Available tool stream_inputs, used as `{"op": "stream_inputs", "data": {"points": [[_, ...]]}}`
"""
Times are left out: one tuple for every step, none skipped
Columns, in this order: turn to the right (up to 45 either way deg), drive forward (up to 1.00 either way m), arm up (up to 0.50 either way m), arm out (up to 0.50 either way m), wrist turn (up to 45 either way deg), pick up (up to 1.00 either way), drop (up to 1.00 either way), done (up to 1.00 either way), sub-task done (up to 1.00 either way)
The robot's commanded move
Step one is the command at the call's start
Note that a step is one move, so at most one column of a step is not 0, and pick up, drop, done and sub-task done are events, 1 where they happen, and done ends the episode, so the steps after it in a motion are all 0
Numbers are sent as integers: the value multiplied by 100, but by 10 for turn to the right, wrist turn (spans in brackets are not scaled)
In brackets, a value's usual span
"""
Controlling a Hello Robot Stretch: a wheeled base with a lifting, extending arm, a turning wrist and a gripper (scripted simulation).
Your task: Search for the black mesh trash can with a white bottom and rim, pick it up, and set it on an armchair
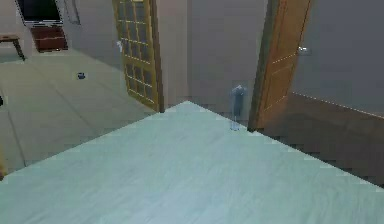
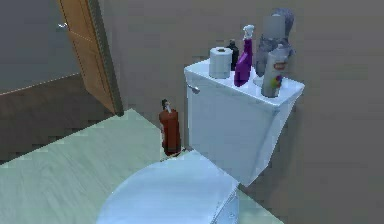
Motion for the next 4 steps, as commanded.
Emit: {"op": "stream_inputs", "data": {"points": [[-150, 0, 0, 0, 0, 0, 0, 0, 0], [-30, 0, 0, 0, 0, 0, 0, 0, 0], [0, 30, 0, 0, 0, 0, 0, 0, 0], [450, 0, 0, 0, 0, 0, 0, 0, 0]]}}
